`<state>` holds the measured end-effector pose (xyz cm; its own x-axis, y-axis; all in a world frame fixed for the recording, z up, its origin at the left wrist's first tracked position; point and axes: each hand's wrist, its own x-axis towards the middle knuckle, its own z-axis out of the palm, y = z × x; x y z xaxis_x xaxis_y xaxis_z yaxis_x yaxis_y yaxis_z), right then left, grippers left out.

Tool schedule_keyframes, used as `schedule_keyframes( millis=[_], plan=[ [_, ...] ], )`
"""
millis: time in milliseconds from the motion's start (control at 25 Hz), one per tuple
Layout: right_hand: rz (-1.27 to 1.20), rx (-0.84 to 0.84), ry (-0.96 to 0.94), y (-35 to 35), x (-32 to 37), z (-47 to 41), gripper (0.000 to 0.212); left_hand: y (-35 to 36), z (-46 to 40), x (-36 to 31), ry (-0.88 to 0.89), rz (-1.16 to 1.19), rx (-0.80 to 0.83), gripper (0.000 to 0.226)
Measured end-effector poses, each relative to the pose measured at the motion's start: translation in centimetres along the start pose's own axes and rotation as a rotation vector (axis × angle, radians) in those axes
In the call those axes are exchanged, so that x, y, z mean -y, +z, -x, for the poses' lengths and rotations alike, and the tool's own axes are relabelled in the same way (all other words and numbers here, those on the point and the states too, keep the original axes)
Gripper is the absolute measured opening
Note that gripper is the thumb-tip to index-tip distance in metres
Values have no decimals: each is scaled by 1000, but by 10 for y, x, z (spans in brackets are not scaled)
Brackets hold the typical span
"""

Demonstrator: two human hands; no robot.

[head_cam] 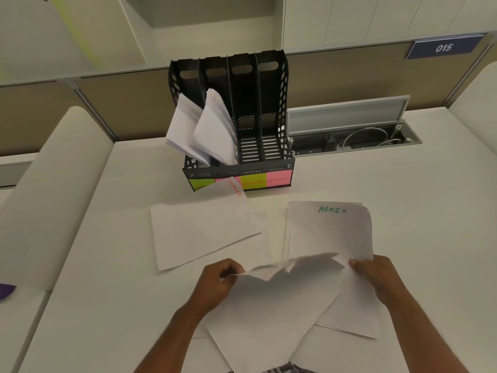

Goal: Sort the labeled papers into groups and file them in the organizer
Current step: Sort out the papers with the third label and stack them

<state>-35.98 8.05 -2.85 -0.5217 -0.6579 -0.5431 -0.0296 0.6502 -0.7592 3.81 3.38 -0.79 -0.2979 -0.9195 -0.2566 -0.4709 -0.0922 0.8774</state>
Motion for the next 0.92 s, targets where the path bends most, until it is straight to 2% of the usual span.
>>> schedule_keyframes(
  millis=[80,160,240,320,400,480,520,600,720,800,920],
  plan=[
    [21,1,-7,0,1,0,31,2,6,5,51,-41,-67,42],
    [42,-3,-11,1,3,0,29,5,4,8,57,-270,-200,44],
    [45,-3,5,4,5,0,26,10,3,6,-167,-529,-272,42],
    [52,-7,14,7,5,1,25,14,3,0,-408,-594,-317,34],
    [69,-25,18,9,5,1,24,15,3,-6,-488,-590,-342,46],
    [83,-29,25,10,7,1,24,14,0,-6,-465,-466,-400,69],
    [86,-29,30,11,8,3,25,13,-1,-6,-463,-375,-435,73],
    [105,-61,-3,11,15,10,23,7,-4,-5,-478,-228,-475,61],
    [258,-250,-218,6,40,26,22,-2,-4,-8,-404,-113,-444,7],
    [293,-373,-385,2,68,42,20,-3,-2,-7,-263,-145,-461,28],
    [230,-509,-648,-7,110,60,18,1,4,-16,-94,-184,-468,25]
  ],
)
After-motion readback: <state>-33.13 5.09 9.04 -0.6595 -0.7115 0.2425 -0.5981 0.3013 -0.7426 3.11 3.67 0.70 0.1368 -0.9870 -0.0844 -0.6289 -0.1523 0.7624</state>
